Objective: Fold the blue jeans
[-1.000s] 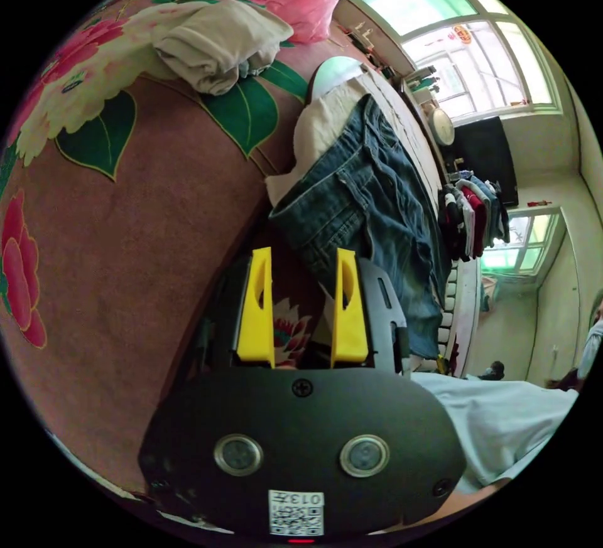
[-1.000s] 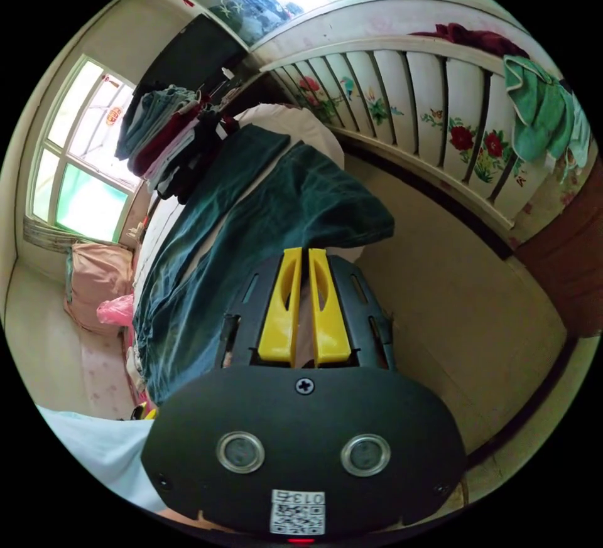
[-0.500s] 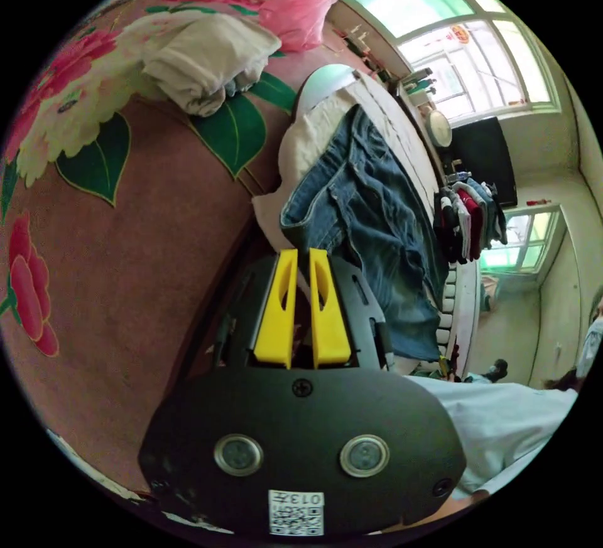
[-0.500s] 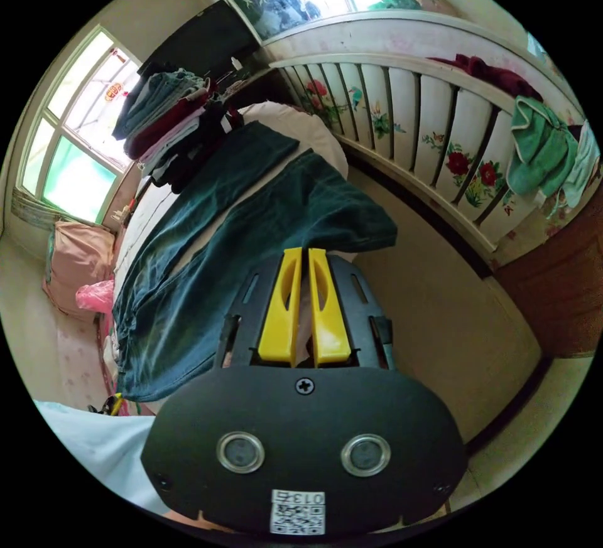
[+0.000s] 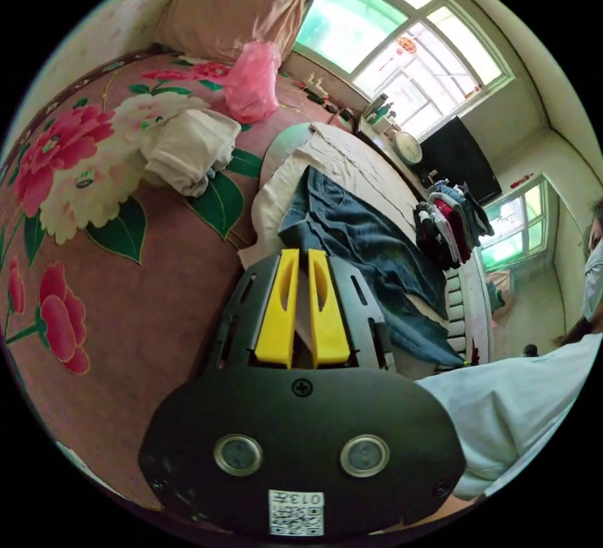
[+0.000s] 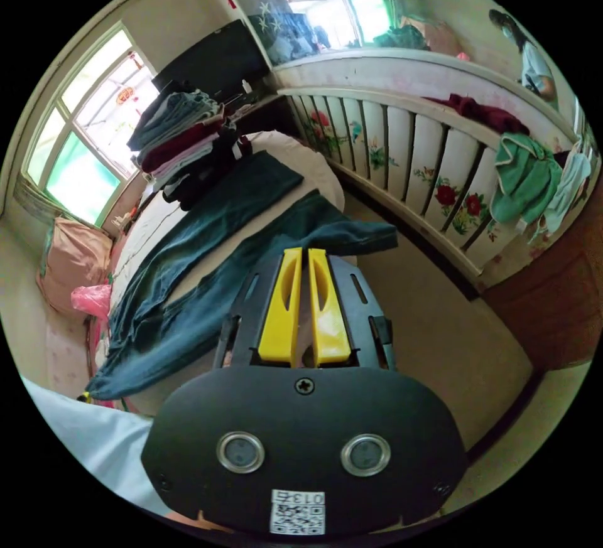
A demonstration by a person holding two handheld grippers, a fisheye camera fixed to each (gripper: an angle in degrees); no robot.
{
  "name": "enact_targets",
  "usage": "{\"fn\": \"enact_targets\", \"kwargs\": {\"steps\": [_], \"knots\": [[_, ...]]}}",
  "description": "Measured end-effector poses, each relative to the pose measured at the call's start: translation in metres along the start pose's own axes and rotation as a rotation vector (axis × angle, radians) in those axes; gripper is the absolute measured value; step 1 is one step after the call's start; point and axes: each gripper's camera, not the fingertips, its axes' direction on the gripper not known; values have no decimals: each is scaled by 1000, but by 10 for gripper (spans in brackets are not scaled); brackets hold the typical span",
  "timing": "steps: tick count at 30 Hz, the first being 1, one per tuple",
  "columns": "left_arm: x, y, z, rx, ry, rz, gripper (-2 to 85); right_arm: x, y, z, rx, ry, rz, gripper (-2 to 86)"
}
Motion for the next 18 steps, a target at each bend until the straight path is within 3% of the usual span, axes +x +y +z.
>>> {"fn": "enact_targets", "kwargs": {"steps": [10,14,18], "knots": [[109,-102,11,29,-39,223,0,-120,-114,19,145,-63,-216,13],[153,-172,55,-33,-38,273,-2,-181,-190,81,118,-73,-291,14],[178,-223,89,-16,-77,260,-3,-223,-261,168,-10,-73,-229,16]]}}
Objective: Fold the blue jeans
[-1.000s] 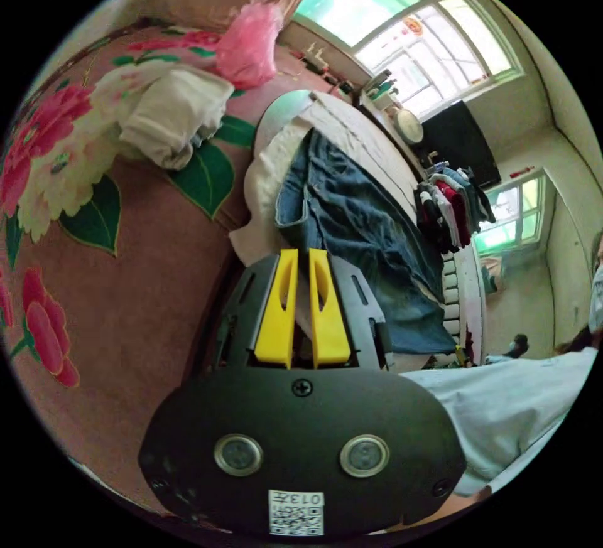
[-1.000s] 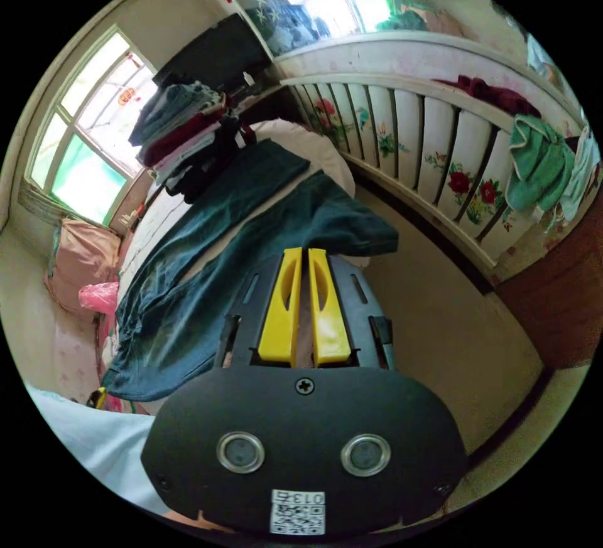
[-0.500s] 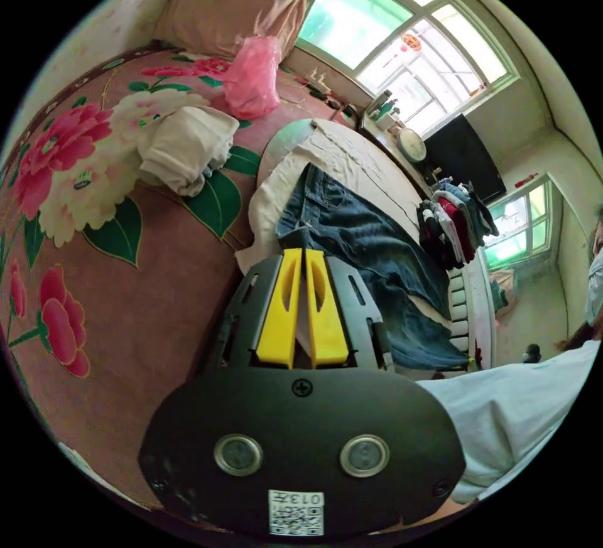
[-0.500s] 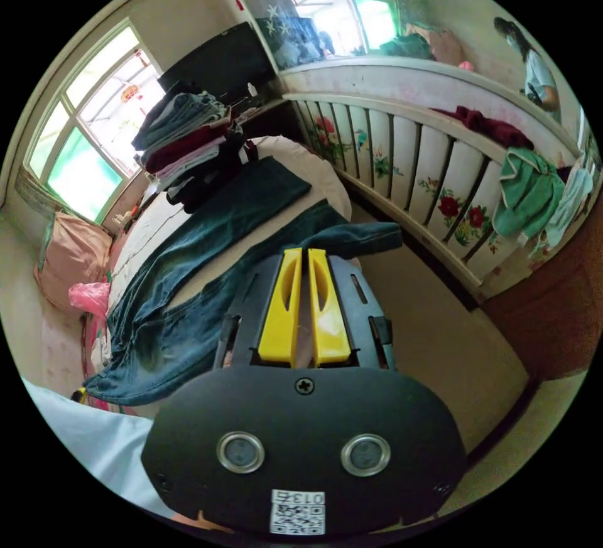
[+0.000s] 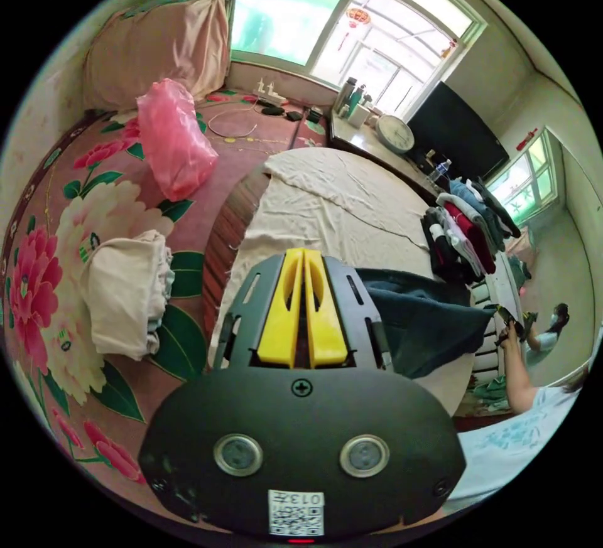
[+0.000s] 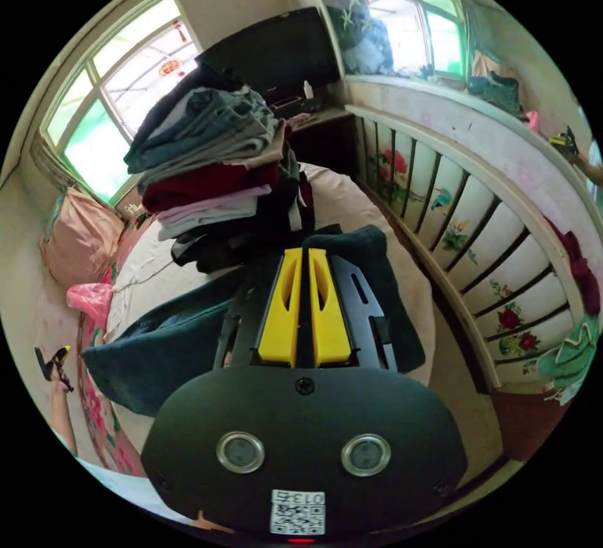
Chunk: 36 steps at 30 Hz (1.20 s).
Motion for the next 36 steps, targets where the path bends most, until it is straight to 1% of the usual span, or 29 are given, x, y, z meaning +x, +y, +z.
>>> {"fn": "enact_targets", "kwargs": {"steps": [1,2,5,6,8,9,10,11,12,13,14,15,16,17,18,19,20,21,23,24,26,27,28,30,31,33,34,36], "knots": [[3,-16,11,2,-15,0,-3,-3,-9,13,-19,3,5,17],[6,-29,26,-33,-24,-11,-1,-10,-24,39,-54,2,13,19],[22,-42,64,-134,54,15,5,-36,-48,100,-152,79,-21,26],[27,-42,71,-161,49,26,8,-46,-54,123,-215,94,-54,31],[54,-38,92,-253,3,175,32,-57,-62,147,-292,101,-83,45],[61,-37,97,-281,-3,222,42,-63,-68,150,-291,83,-85,54],[78,-35,103,-333,18,328,62,-67,-70,148,-268,68,-91,59],[100,-32,104,-345,50,468,77,-79,-72,138,-203,59,-133,81],[112,-30,105,-346,46,541,84,-98,-72,129,-156,77,-219,99],[136,-28,108,-371,21,673,94,-110,-70,125,-141,76,-275,106],[161,-27,117,-428,-14,804,102,-136,-65,118,-119,12,-398,112],[173,-26,122,-460,-41,867,106,-164,-57,117,-149,-142,-539,109],[196,-25,134,-506,-99,993,110,-179,-52,119,-190,-230,-614,103],[216,-24,146,-535,-133,1099,113,-209,-41,125,-289,-355,-744,89],[224,-23,151,-553,-135,1140,114,-238,-28,134,-358,-365,-864,93],[239,-23,163,-600,-141,1203,116,-251,-21,139,-371,-338,-917,94],[248,-23,175,-653,-149,1240,115,-274,-8,150,-388,-291,-1027,97],[251,-23,181,-684,-153,1252,114,-291,1,163,-433,-252,-1101,100],[257,-31,189,-752,-132,1234,96,-310,9,184,-518,-237,-1155,103],[259,-33,188,-765,-124,1224,86,-318,14,197,-586,-237,-1187,104],[265,-38,179,-780,-134,1230,35,-327,21,217,-670,-197,-1220,102],[267,-38,175,-771,-143,1238,31,-330,25,225,-687,-179,-1231,87],[272,-37,168,-751,-164,1248,24,-332,26,224,-659,-183,-1239,79],[277,-38,156,-726,-188,1240,17,-345,33,223,-668,-130,-1279,40],[280,-39,146,-699,-202,1233,14,-348,37,222,-661,-108,-1297,36],[283,-41,128,-662,-208,1204,11,-363,53,204,-535,6,-1389,27],[285,-43,112,-629,-218,1186,10,-367,54,197,-492,26,-1386,26],[286,-48,87,-569,-253,1162,10,-376,48,166,-324,44,-1327,24]]}}
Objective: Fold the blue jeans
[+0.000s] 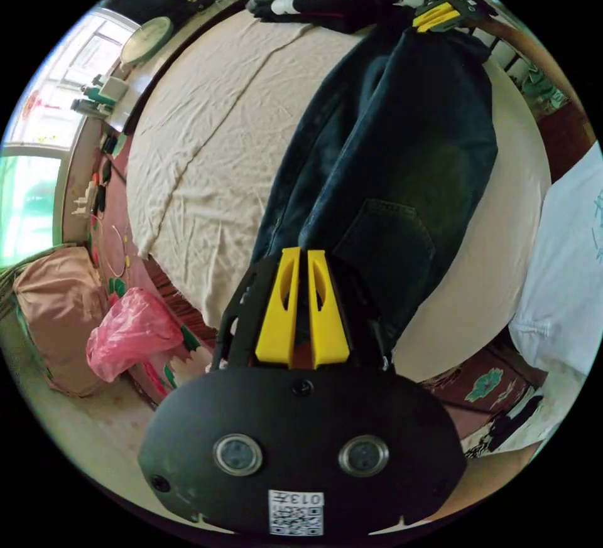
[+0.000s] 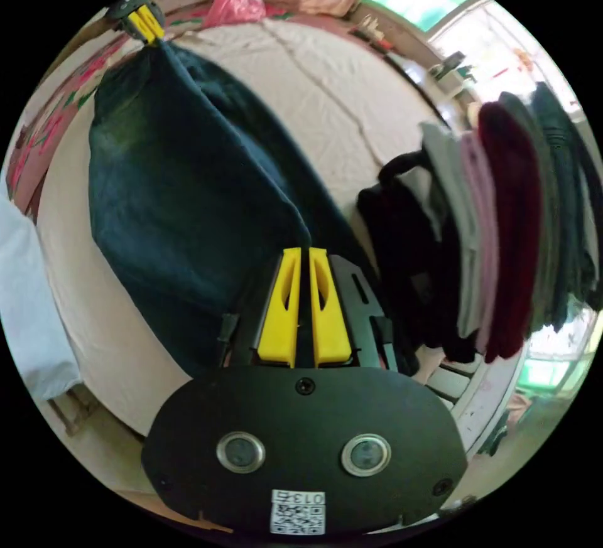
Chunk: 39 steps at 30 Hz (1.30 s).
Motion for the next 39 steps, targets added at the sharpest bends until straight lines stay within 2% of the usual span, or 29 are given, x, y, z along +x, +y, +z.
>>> {"fn": "enact_targets", "kwargs": {"steps": [5,7,10,12,15,17,20,23,27,30,34,36,39], "knots": [[-38,3,-26,59,-15,-106,12,10,-25,1,38,73,75,27],[-50,-9,-12,16,-39,-126,14,13,-41,22,11,89,90,32],[-63,-23,29,-71,28,-151,24,18,-61,63,-68,70,124,49],[-64,-19,45,-136,35,-178,35,21,-64,81,-129,32,169,93],[-79,27,22,-51,-19,-347,58,32,-46,59,-67,55,294,130],[-94,87,4,-11,-27,-539,90,34,-24,37,6,89,363,130],[-95,162,4,43,110,-726,121,28,20,14,74,71,464,120],[-81,214,18,38,188,-863,136,12,62,11,64,5,583,115],[-63,248,41,133,385,-983,144,-22,106,5,118,-186,727,109],[-62,262,57,227,496,-1048,129,-61,107,5,173,-376,642,104],[-73,267,71,267,595,-1052,63,-112,78,10,147,-439,418,103],[-76,269,68,263,583,-1054,35,-140,53,12,185,-560,300,103],[-81,271,51,252,521,-1028,19,-174,26,18,151,-520,190,105]]}}
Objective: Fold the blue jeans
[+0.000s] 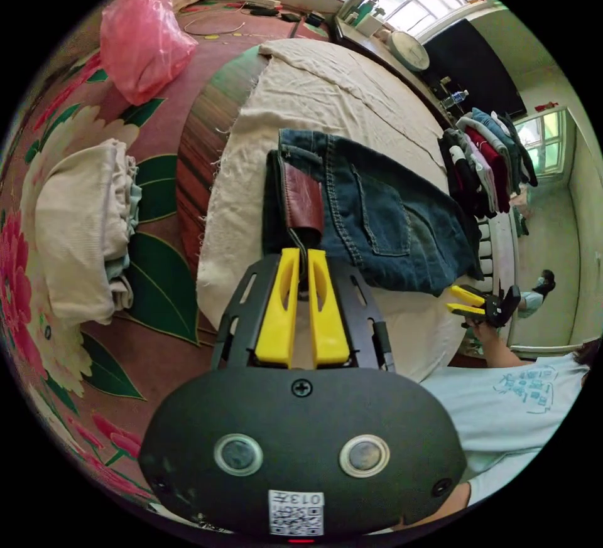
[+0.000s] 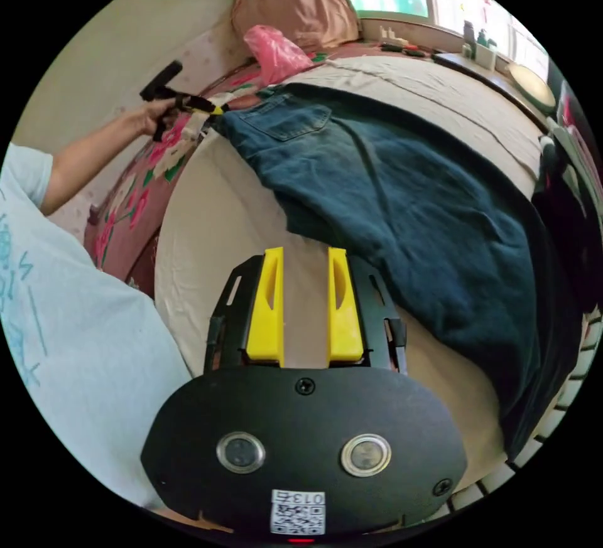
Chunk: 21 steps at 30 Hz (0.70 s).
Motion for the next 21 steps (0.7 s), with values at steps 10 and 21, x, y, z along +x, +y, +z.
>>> {"fn": "enact_targets", "kwargs": {"steps": [10,21], "knots": [[11,-17,-22,4,-83,105,8,26,1,21,-25,-64,283,103],[7,-23,-23,-16,-74,132,7,45,25,-40,119,-163,261,24]]}}
